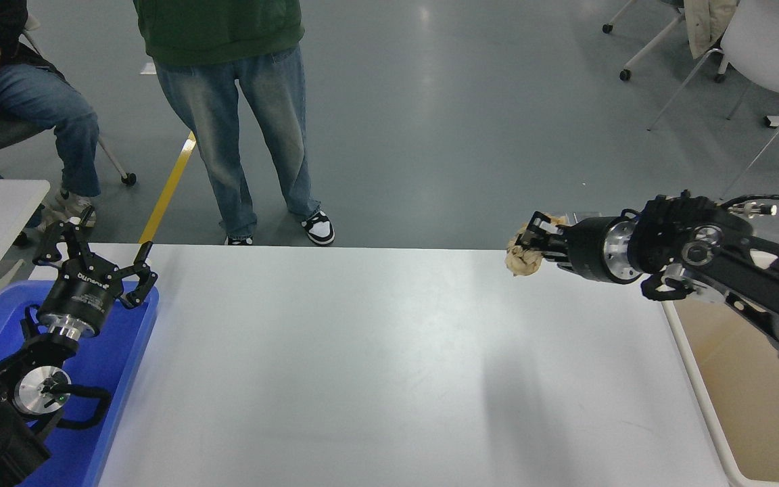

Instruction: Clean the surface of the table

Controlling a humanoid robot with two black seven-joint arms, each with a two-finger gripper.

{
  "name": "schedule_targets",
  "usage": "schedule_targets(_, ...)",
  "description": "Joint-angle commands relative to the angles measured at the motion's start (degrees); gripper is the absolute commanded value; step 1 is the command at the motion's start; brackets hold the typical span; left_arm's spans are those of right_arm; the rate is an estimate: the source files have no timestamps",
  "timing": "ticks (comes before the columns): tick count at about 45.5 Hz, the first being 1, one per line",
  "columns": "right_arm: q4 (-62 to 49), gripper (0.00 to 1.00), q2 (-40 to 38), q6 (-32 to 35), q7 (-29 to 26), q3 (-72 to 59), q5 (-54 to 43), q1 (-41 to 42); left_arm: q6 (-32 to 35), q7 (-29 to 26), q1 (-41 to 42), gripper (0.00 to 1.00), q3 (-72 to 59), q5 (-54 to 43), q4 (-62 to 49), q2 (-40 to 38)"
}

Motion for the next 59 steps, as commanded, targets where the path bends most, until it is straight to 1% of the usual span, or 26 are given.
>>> schedule_targets(1, -7.73, 0.00, -5.63, 0.42, 4.80, 4.97, 4.43, -7.08, 0.02, 0.00, 0.00, 1.00, 0.00, 0.00, 0.01, 0.00)
schedule_targets(6, -14.06, 0.00, -5.72, 0.51, 9.81, 4.53, 6.90, -9.45, -0.06, 0.00, 0.00, 1.00, 0.00, 0.00, 0.01, 0.00)
schedule_targets(10, -18.90, 0.00, -5.37, 0.51, 12.45, 4.09, 7.07, -10.86, 0.02, 0.00, 0.00, 1.00, 0.00, 0.00, 0.01, 0.00)
schedule_targets(24, -35.77, 0.00, -3.79, 0.60, 17.90, 3.13, 10.50, -13.24, 0.02, 0.00, 0.00, 1.00, 0.00, 0.00, 0.01, 0.00)
schedule_targets(33, -43.33, 0.00, -2.82, 0.77, 20.45, 0.14, 13.31, -14.11, 0.02, 0.00, 0.00, 1.00, 0.00, 0.00, 0.01, 0.00)
schedule_targets(40, -56.68, 0.00, 2.98, 0.77, 22.92, -2.67, 13.40, -13.76, 0.02, 0.00, 0.00, 1.00, 0.00, 0.00, 0.01, 0.00)
schedule_targets(46, -66.18, 0.00, 8.25, 0.42, 23.27, -5.48, 13.40, -13.06, 0.02, 0.00, 0.00, 1.00, 0.00, 0.00, 0.01, 0.00)
schedule_targets(52, -70.15, 0.00, 11.42, -0.63, 23.45, -7.59, 13.58, -12.89, 0.02, 0.00, 0.00, 1.00, 0.00, 0.00, 0.01, 0.00)
schedule_targets(55, -71.20, 0.00, 12.65, -2.30, 23.62, -8.30, 13.67, -12.89, 0.02, 0.00, 0.00, 1.00, 0.00, 0.00, 0.01, 0.00)
schedule_targets(59, -71.29, 0.00, 13.88, -4.23, 25.11, -10.40, 13.67, -12.89, 0.02, 0.00, 0.00, 1.00, -0.09, 0.00, 0.01, 0.00)
